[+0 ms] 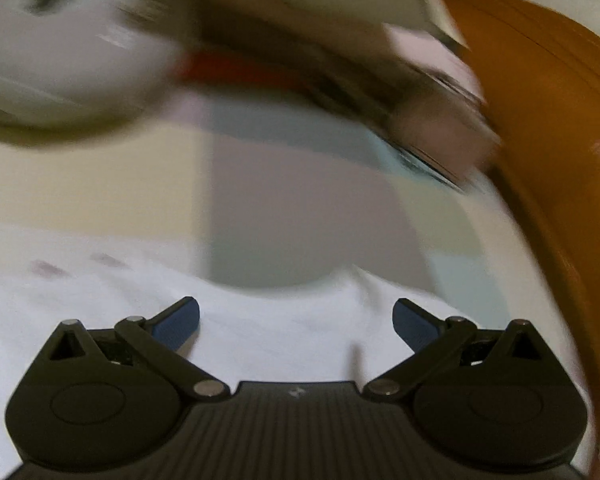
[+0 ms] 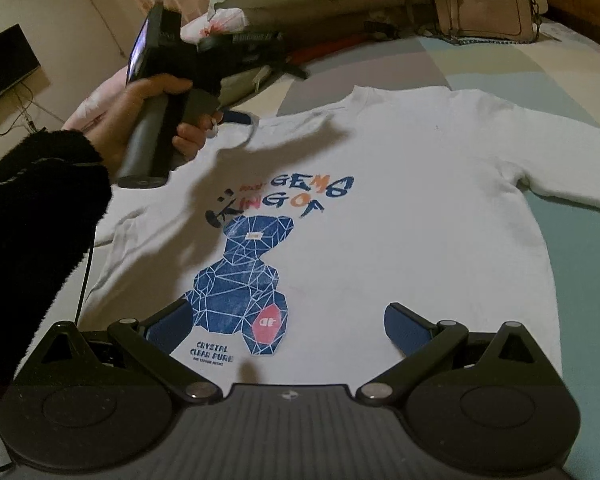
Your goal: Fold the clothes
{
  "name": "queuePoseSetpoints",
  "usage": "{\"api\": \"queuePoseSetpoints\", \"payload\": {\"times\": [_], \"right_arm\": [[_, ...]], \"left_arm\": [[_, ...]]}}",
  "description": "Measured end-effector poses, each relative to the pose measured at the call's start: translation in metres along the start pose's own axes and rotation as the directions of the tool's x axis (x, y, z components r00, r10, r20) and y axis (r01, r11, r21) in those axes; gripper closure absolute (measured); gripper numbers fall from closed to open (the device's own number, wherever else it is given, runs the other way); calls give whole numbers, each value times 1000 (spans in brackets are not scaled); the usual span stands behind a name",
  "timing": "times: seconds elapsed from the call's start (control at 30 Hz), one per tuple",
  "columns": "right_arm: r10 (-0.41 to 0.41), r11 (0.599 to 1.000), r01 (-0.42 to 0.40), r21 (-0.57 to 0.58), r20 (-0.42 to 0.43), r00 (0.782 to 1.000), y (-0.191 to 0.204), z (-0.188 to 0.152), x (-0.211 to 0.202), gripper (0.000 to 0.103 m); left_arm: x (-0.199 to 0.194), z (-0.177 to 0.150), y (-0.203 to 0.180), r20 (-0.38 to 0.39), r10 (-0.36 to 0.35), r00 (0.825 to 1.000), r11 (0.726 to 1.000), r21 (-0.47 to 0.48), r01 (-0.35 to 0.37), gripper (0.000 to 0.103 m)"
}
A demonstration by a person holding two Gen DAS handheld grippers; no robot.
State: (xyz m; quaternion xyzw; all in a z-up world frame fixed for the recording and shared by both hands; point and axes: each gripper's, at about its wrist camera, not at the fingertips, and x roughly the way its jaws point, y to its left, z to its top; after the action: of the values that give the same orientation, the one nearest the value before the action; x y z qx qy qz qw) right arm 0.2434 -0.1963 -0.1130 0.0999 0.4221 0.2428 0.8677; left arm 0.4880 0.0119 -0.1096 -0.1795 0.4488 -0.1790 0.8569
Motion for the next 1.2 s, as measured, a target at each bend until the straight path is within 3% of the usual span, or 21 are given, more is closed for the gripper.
{"api": "queuePoseSetpoints", "payload": {"times": [0.07,0.1,0.23,0.33,0.43,0.57,0.7,0.73,0.87,1.0,1.2], "right_arm": [[4,1000,-4,-2,-2,1000,1,0,1,0],[4,1000,-4,-4,-3,1000,1,0,1,0],[5,1000,-5,-4,-11,1000,1,0,2,0],[11,1000,-11,2,-14,1000,-1,0,2,0],[11,1000,-11,11,-19,1000,-3,0,2,0],[28,999,-28,25,-11,1000,-4,0,-1,0],[30,999,-30,25,-17,999,-3,1,-1,0],[30,999,-30,24,-18,999,-3,1,0,0],[31,999,-30,26,-18,999,-5,1,-1,0],[28,999,-28,34,-13,1000,-9,2,-2,0],[-5,999,4,40,18,1000,-17,6,-9,0]], "left_arm": [[13,-7,-12,-71,-60,996,998,26,61,1],[20,-10,-17,-81,-40,996,998,47,44,1],[38,-5,-28,2,13,1000,994,111,-13,1],[45,7,-30,62,45,997,994,93,-51,1],[43,11,-33,75,87,993,993,68,-92,2],[30,1,-48,90,6,996,996,83,-14,1],[43,-8,-54,-53,-115,992,991,59,118,1],[49,-9,-55,-71,-117,991,991,54,120,1],[63,-5,-63,18,-30,999,990,136,27,1],[56,3,-80,30,67,997,985,155,-71,2],[-28,4,-98,72,124,990,958,249,-138,1]]}}
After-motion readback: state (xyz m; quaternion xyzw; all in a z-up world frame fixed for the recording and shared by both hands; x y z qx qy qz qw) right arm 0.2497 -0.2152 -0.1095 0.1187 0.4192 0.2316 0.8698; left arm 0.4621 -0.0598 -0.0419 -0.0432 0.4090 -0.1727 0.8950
